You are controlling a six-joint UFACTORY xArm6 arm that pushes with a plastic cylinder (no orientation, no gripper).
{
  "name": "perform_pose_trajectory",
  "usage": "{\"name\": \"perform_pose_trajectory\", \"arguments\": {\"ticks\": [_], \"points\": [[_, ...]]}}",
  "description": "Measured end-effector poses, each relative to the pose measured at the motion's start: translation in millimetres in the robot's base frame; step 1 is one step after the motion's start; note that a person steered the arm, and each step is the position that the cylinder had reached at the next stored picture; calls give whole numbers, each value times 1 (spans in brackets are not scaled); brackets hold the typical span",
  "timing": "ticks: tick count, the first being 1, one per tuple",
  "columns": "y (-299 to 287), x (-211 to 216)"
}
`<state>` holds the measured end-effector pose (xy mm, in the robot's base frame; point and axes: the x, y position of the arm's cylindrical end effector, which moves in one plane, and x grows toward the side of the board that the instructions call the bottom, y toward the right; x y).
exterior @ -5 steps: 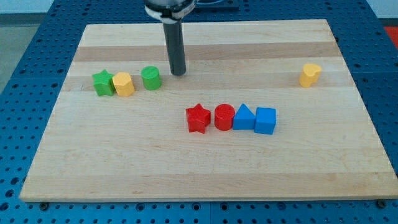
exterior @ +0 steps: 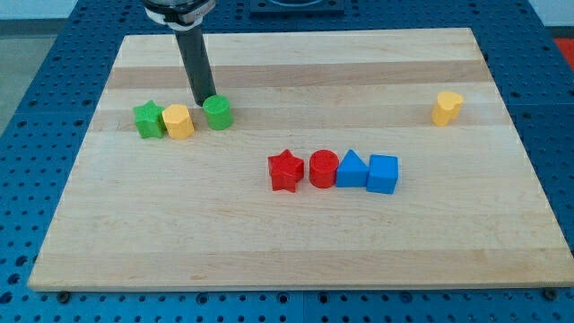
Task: Push the green circle slightly down
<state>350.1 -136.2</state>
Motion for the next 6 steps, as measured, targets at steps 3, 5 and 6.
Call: {"name": "perform_pose_trajectory", "arguments": {"ticks": [3, 5, 6], "points": [[16, 1], [18, 11], [21, 3]]}}
